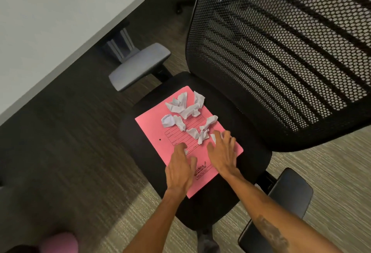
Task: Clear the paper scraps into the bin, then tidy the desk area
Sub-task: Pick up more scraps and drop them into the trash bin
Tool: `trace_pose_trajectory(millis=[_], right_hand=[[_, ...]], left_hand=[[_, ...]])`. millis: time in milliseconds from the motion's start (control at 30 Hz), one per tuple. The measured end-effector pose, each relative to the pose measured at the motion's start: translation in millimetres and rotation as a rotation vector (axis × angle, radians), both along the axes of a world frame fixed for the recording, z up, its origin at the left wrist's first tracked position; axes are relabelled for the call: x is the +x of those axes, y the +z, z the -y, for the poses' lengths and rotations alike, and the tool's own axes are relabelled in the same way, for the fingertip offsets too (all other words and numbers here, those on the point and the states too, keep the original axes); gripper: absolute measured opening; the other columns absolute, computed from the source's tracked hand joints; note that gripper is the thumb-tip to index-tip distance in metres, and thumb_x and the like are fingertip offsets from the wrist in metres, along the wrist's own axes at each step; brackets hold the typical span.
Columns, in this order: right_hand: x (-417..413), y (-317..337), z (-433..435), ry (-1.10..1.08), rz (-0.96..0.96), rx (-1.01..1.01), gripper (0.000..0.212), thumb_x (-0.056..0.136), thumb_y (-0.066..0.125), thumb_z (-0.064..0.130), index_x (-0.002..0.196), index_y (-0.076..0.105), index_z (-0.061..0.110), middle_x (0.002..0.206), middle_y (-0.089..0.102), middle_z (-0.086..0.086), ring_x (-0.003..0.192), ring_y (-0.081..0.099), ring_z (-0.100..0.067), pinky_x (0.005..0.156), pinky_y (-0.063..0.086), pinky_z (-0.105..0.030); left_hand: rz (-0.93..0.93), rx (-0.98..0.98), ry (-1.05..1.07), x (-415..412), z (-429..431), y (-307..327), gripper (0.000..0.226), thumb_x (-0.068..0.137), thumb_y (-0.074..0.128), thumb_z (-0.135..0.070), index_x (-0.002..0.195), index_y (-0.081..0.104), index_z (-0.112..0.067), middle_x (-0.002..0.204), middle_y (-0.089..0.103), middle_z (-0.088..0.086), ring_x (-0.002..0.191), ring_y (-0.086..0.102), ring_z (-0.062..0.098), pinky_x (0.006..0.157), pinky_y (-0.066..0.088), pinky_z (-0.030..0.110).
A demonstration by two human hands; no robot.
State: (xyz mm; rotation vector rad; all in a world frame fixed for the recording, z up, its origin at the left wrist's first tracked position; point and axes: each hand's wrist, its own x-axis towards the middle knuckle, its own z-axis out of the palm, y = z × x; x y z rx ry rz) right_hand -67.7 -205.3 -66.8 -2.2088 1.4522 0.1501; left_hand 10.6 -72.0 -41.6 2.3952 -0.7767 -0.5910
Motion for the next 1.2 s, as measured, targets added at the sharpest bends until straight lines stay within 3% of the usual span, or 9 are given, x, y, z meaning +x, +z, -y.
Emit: trace_pose_trajectory(millis=[200, 400, 500, 600, 733, 800, 900, 1033, 1200], right_hand=[[-22, 0, -25, 0.043, 0.071, -0.005, 0.031, 0.097, 0.061, 0.023, 0.126, 0.052, 0.019, 0.127, 0.042, -0.006, 0.111, 0.047, -0.021, 0.077, 0.055, -0.029], [-42, 1, -36, 0.051, 0.154, 0.017, 0.022, 0.097, 0.061, 0.014, 0.117, 0.054, 0.013, 0.12, 0.051, -0.006, 0.101, 0.059, -0.018, 0.08, 0.056, -0.026], [-43, 2, -26, -0.027, 0.221, 0.069, 0.022, 0.095, 0.064, 0.011, 0.114, 0.052, 0.011, 0.12, 0.049, -0.002, 0.098, 0.062, -0.017, 0.076, 0.058, -0.027], [-37, 8, -9, -0.021, 0.306, 0.06, 0.021, 0.092, 0.064, 0.006, 0.11, 0.053, 0.013, 0.117, 0.046, 0.005, 0.099, 0.059, -0.016, 0.071, 0.049, -0.019], [-18, 21, 20, 0.125, 0.319, 0.044, 0.049, 0.09, 0.059, -0.002, 0.134, 0.05, 0.017, 0.147, 0.035, 0.005, 0.089, 0.064, -0.018, 0.07, 0.058, -0.032], [-6, 25, 33, 0.201, 0.244, 0.059, 0.063, 0.092, 0.057, -0.003, 0.146, 0.04, 0.023, 0.16, 0.019, 0.006, 0.083, 0.065, -0.021, 0.068, 0.058, -0.035], [12, 26, 46, 0.238, 0.172, 0.117, 0.072, 0.093, 0.055, -0.006, 0.152, 0.032, 0.028, 0.164, 0.01, 0.002, 0.093, 0.066, -0.024, 0.073, 0.061, -0.037], [19, 18, 45, 0.288, 0.092, 0.188, 0.052, 0.098, 0.057, 0.006, 0.147, 0.043, 0.02, 0.155, 0.022, -0.004, 0.112, 0.06, -0.027, 0.088, 0.058, -0.038], [1, 5, 23, 0.246, 0.125, 0.153, 0.023, 0.1, 0.058, 0.016, 0.123, 0.058, 0.013, 0.128, 0.044, -0.005, 0.101, 0.061, -0.021, 0.084, 0.059, -0.035]], left_hand=[[0.17, 0.09, -0.246, 8, 44, 5, 0.029, 0.102, 0.045, -0.04, 0.124, 0.046, -0.022, 0.119, 0.055, -0.005, 0.069, 0.059, 0.013, 0.05, 0.048, 0.027], [0.183, 0.194, -0.286, 8, 74, -7, 0.037, 0.101, 0.05, -0.038, 0.132, 0.042, -0.018, 0.122, 0.047, 0.001, 0.068, 0.052, 0.011, 0.044, 0.033, 0.018], [0.18, 0.226, -0.283, 4, 76, -15, 0.037, 0.102, 0.05, -0.041, 0.128, 0.045, -0.015, 0.133, 0.043, 0.005, 0.075, 0.057, 0.012, 0.049, 0.039, 0.02], [0.164, 0.24, -0.294, -4, 67, -21, 0.035, 0.103, 0.047, -0.04, 0.125, 0.045, -0.013, 0.141, 0.038, 0.008, 0.084, 0.063, 0.018, 0.056, 0.047, 0.026], [0.141, 0.223, -0.316, -13, 45, -24, 0.025, 0.101, 0.044, -0.036, 0.113, 0.046, -0.014, 0.121, 0.046, 0.006, 0.076, 0.059, 0.018, 0.059, 0.055, 0.029], [0.125, 0.239, -0.328, -16, 33, -25, 0.024, 0.099, 0.041, -0.037, 0.111, 0.043, -0.016, 0.11, 0.047, 0.002, 0.074, 0.055, 0.015, 0.057, 0.052, 0.028], [0.096, 0.222, -0.327, -18, 17, -24, 0.02, 0.101, 0.041, -0.038, 0.109, 0.04, -0.019, 0.099, 0.049, -0.003, 0.072, 0.051, 0.011, 0.056, 0.042, 0.024], [0.079, 0.156, -0.245, -7, 6, -19, 0.013, 0.102, 0.043, -0.018, 0.107, 0.034, -0.025, 0.095, 0.061, -0.002, 0.062, 0.053, 0.011, 0.053, 0.041, 0.023], [0.101, 0.012, -0.094, 18, 26, -1, 0.023, 0.101, 0.044, -0.016, 0.122, 0.042, -0.023, 0.107, 0.062, -0.002, 0.065, 0.057, 0.011, 0.053, 0.05, 0.026]])
